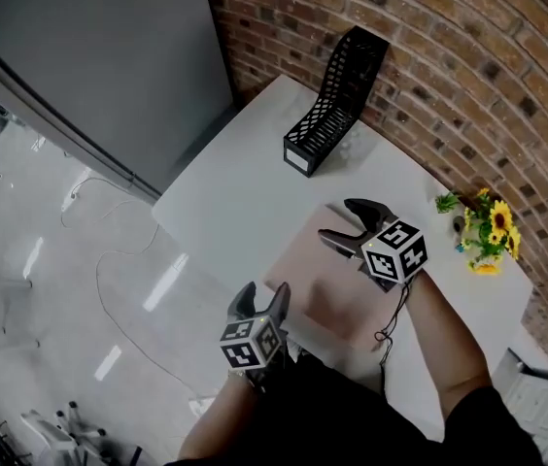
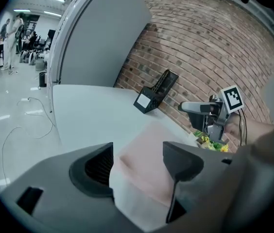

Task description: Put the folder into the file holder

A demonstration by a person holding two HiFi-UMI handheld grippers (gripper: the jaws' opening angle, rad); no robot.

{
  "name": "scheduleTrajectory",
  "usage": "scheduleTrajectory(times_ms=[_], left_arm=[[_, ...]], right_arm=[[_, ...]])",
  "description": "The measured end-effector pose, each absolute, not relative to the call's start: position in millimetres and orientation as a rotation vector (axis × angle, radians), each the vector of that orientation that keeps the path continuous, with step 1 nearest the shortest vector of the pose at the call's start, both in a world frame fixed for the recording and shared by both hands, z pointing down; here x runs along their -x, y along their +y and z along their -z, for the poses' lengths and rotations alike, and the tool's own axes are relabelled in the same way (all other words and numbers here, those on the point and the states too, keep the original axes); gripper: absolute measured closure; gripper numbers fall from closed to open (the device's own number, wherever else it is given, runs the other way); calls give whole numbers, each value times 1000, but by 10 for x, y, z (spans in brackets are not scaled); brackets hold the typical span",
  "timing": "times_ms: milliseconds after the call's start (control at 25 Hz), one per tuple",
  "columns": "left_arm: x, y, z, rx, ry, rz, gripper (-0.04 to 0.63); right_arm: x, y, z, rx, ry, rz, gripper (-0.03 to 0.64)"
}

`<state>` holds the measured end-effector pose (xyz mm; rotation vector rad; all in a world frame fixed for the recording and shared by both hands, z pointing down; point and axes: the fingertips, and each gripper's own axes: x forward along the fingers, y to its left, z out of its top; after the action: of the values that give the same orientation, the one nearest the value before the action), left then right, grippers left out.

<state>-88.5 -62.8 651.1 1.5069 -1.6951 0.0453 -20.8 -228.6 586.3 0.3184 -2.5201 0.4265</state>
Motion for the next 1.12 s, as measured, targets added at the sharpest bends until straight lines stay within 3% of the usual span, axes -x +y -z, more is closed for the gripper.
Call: scheduleTrajectory(times_ms=[1120], left_arm=[[868, -711, -7135, -1356, -1528, 12, 288]], right_arm=[[507, -2340, -7205, -41, -2121, -578, 189]])
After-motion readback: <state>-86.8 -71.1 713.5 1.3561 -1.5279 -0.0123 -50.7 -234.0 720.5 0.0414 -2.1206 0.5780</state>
